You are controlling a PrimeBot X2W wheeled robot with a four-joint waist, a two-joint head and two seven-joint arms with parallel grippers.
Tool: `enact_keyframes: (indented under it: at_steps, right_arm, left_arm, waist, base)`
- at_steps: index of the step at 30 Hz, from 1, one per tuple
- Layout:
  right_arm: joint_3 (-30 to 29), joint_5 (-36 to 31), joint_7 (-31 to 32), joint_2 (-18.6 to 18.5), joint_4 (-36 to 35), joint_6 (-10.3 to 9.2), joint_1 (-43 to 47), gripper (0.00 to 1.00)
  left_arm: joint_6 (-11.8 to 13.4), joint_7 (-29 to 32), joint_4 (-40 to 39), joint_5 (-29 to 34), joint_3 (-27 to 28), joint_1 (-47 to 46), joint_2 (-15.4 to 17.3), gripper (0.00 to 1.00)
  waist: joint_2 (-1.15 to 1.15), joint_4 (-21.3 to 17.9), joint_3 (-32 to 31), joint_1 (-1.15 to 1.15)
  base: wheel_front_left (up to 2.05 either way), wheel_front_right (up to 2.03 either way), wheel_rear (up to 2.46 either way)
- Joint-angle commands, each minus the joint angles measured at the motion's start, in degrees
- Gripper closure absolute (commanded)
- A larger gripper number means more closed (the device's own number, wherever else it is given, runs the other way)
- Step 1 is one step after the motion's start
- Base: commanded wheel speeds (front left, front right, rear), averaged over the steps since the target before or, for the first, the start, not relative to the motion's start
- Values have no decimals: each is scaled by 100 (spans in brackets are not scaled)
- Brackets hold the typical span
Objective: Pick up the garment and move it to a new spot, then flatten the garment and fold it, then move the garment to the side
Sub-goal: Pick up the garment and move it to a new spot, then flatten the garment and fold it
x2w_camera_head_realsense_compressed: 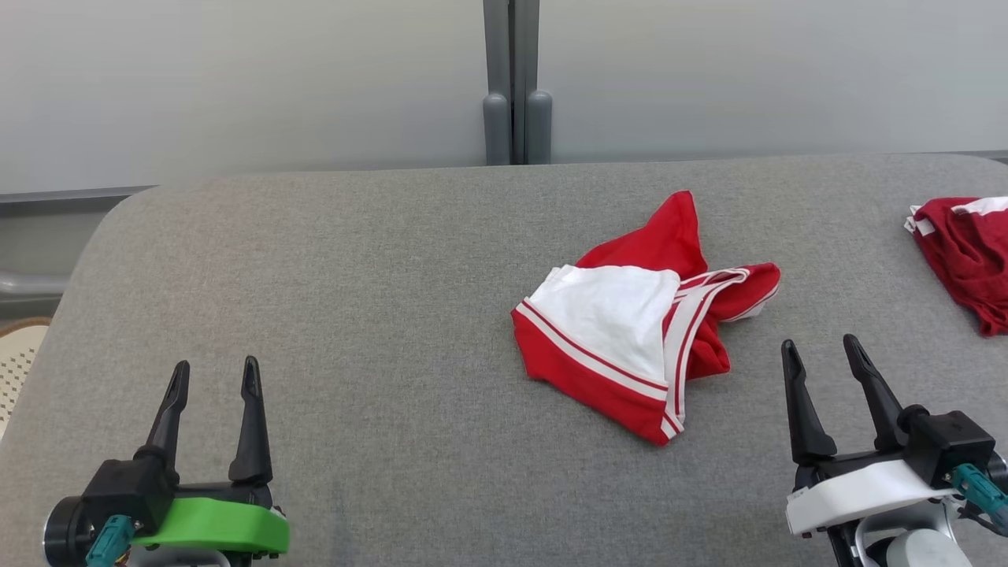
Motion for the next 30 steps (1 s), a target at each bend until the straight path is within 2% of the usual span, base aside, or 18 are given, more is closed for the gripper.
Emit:
enact_keyframes:
  at_steps: [1, 12, 30]
  right_arm:
    - [18, -6, 14, 3, -25, 1, 77, 0]
    - [71, 13, 48, 9, -28, 1, 95, 0]
    - [110, 33, 86, -1, -17, 1, 108, 0]
  left_arm:
    - [-52, -16, 20, 55, 22, 120, -18, 0]
    - [-242, -16, 141, 147, 109, 73, -122, 0]
    - [-310, -16, 219, 268, 226, 45, -232, 0]
  waist:
    - [0, -3, -2, 0]
    - [0, -10, 23, 0]
    - [0, -2, 32, 0]
  base:
    - [0, 0, 0]
    - [0, 0, 0]
    - [0, 0, 0]
